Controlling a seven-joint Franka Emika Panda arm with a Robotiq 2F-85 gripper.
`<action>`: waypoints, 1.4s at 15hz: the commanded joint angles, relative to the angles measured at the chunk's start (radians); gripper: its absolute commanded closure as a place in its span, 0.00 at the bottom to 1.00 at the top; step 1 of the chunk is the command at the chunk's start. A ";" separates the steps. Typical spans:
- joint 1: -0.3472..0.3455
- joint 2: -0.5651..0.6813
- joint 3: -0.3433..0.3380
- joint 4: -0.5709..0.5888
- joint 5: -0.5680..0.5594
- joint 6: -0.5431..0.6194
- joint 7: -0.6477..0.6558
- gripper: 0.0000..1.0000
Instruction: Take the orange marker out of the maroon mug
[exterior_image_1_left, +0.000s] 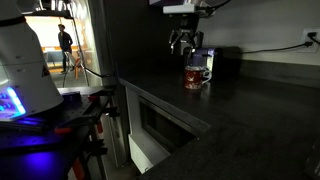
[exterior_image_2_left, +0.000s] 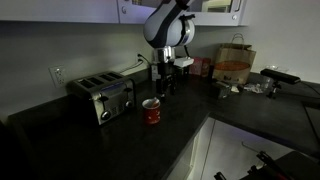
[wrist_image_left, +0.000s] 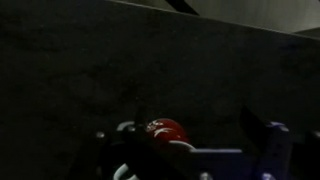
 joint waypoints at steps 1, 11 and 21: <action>-0.015 0.154 0.020 0.224 -0.027 -0.194 0.031 0.00; -0.008 0.336 0.046 0.437 -0.091 -0.170 -0.018 0.30; -0.006 0.354 0.099 0.438 -0.211 -0.146 -0.181 0.30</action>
